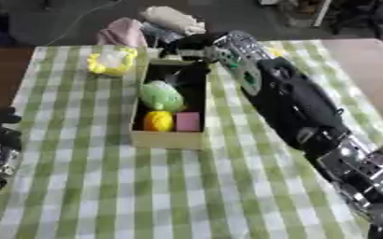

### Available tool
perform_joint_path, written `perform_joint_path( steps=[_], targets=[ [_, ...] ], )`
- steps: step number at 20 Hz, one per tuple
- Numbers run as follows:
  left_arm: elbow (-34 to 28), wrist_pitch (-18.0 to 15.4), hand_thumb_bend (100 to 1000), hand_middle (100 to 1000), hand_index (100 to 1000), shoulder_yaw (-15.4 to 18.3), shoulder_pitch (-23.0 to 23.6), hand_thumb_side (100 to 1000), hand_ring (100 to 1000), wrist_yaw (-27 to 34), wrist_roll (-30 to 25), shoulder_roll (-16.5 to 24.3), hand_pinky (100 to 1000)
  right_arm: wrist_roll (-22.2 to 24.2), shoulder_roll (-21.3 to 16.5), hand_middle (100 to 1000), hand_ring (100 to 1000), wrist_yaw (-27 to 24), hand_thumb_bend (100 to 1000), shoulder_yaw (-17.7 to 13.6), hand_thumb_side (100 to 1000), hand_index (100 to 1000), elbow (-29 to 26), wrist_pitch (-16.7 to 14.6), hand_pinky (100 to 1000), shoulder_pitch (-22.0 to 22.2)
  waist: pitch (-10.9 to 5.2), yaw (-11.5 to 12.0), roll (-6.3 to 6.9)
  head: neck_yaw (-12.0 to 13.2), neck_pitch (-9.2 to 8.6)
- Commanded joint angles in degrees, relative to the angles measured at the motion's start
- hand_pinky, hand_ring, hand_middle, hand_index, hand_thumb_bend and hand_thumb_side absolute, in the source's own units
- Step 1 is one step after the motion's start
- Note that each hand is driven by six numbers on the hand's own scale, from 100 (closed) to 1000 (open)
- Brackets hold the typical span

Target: Pick up objects on the table and place them in the box.

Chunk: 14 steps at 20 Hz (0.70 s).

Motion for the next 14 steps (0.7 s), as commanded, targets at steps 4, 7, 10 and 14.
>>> perform_joint_path(
  steps=[4,7,10,14],
  targets=[
    [-1.17,0.28,100,751,884,0.82,0.08,630,716,-0.25,0.22,0.83,773,-6.96,-6.8,1000,989,3.26,100,-7.15,536,1000,2.58,6.01,979,-1.33,-0.72,-0.56,-0.84,0.26,-0.3],
    [-1.17,0.36,100,751,884,0.82,0.23,631,716,-0.29,0.19,0.77,773,-11.38,-8.27,1000,984,4.72,100,-10.49,531,1000,6.34,9.86,968,-0.98,-0.66,-0.75,-0.8,0.44,-0.28],
    [-1.17,0.39,100,751,884,0.8,0.36,631,716,-0.29,0.16,0.65,773,-14.79,-8.96,1000,972,5.27,100,-13.02,509,1000,10.37,13.88,947,-0.63,-0.6,-0.8,-0.66,0.5,-0.35],
    [-1.17,0.4,100,751,884,0.77,0.48,633,716,-0.27,0.08,0.42,773,-16.84,-8.92,1000,966,3.89,100,-15.32,481,1000,15.68,18.52,934,-0.1,-0.49,-0.74,-0.47,0.42,-0.48]
  ],
)
